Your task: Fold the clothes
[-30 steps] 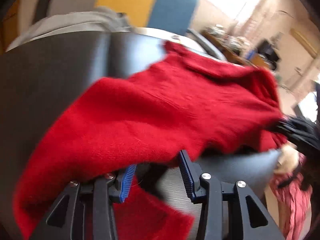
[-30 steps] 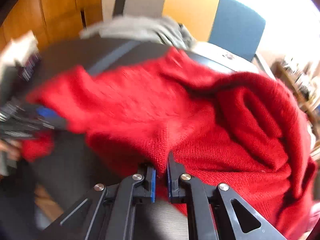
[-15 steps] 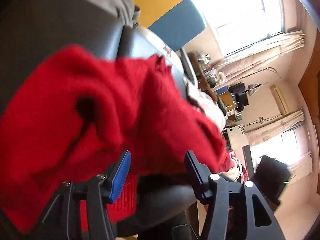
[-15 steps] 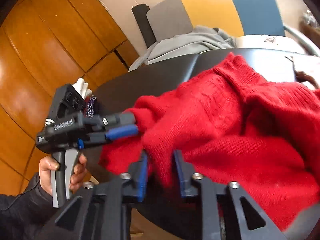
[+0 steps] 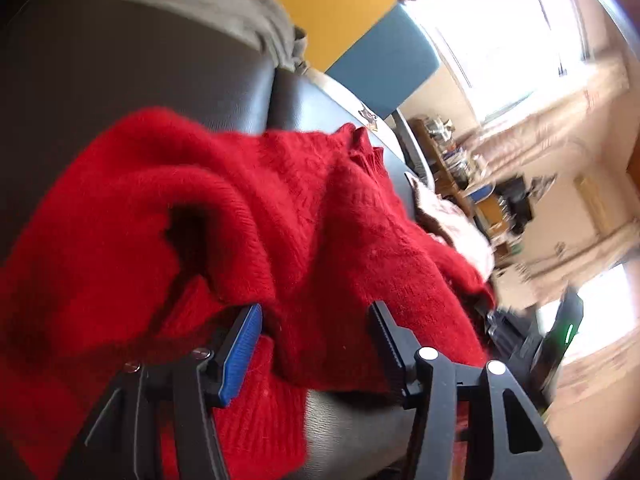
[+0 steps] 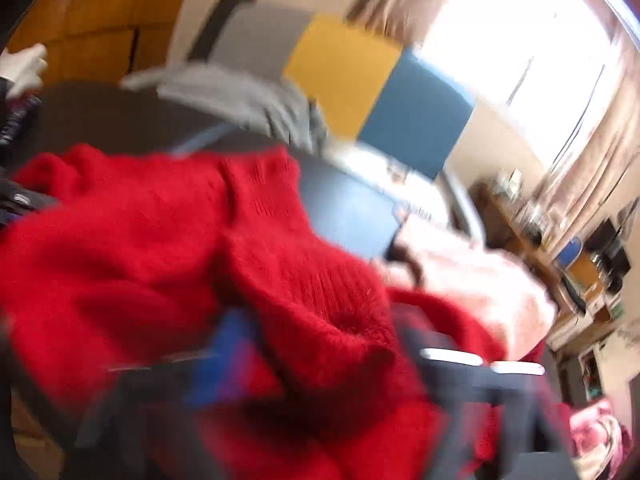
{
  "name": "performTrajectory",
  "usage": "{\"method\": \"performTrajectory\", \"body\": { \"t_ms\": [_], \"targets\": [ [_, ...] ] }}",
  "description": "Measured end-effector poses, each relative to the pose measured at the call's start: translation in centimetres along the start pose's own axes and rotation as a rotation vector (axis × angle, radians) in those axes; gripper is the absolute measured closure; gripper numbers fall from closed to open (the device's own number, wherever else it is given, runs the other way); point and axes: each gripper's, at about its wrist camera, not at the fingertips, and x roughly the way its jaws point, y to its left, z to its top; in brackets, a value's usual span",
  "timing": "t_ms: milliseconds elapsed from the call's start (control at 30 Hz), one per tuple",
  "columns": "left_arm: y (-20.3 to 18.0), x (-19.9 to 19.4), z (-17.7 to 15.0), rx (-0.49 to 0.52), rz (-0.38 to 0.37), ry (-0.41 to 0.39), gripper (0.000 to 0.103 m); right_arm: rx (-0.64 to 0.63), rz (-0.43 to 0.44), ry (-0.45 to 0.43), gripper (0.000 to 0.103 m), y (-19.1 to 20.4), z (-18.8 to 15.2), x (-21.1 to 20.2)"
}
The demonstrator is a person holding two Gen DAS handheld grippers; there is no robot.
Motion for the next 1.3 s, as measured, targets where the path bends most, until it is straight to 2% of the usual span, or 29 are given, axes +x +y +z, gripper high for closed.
{"method": "performTrajectory", "body": {
  "t_ms": [67,167,200,233,267,300,333,400,500,567,667,833,967,1100,1167,1233,1300],
  "targets": [
    [-0.5,-1.0,0.3,0.066,0.012,-0.018,0.048,0.056,0.021,0.037,0.094,-2.1,0.7,1.5],
    [-1.4,-2.5,2.2,0.141,0.036,-0.058,0.048,0.287,-0.079,-0.027,0.093,-9.7,2.0,0.8],
    [-1.7,-3.0,3.1,0.176,0.062,-0.079,0.047,0.398,-0.135,-0.026,0.085,-13.2,1.7,0.8],
    [-2.0,-3.3,3.8,0.205,0.081,-0.092,0.046,0.475,-0.152,-0.001,0.073,-15.7,1.2,0.8],
    [-2.5,-3.0,4.9,0.250,0.101,-0.093,0.046,0.547,-0.163,0.018,0.066,-17.9,0.7,0.8],
    [-3.0,-2.8,6.0,0.295,0.121,-0.093,0.046,0.594,-0.148,0.013,0.054,-19.2,0.4,0.6],
    [-3.5,-2.3,6.8,0.328,0.143,-0.087,0.046,0.615,-0.133,0.001,0.046,-20.1,0.5,0.3],
    [-4.0,-0.6,8.6,0.384,0.179,-0.063,0.046,0.532,-0.109,-0.024,0.043,-19.8,1.9,0.0],
    [-4.5,2.8,11.3,0.454,0.223,0.004,0.046,0.376,0.060,-0.033,0.024,-15.9,4.3,1.1],
    [-4.3,4.9,12.6,0.475,0.220,0.047,0.046,0.287,0.178,-0.012,0.022,-12.8,5.8,2.6],
    [-4.2,7.0,13.8,0.503,0.211,0.088,0.046,0.208,0.289,0.047,0.020,-9.6,8.6,6.5],
    [-4.7,10.1,15.2,0.566,0.209,0.156,0.046,0.163,0.373,0.187,0.019,-7.1,11.5,15.1],
    [-5.7,12.6,16.1,0.622,0.214,0.196,0.046,0.139,0.362,0.278,0.019,-6.2,11.9,21.7],
    [-6.7,15.7,16.3,0.671,0.208,0.255,0.046,0.159,0.366,0.299,0.019,-6.2,10.9,23.6],
    [-7.3,16.5,15.9,0.711,0.227,0.254,0.043,0.171,0.372,0.304,0.014,-6.3,10.2,24.3],
    [-7.7,17.0,15.6,0.742,0.234,0.242,0.042,0.177,0.376,0.307,0.000,-6.3,9.5,24.9],
    [-7.9,17.2,15.4,0.741,0.254,0.241,0.036,0.149,0.356,0.281,0.000,-5.9,9.0,24.5]
  ]
}}
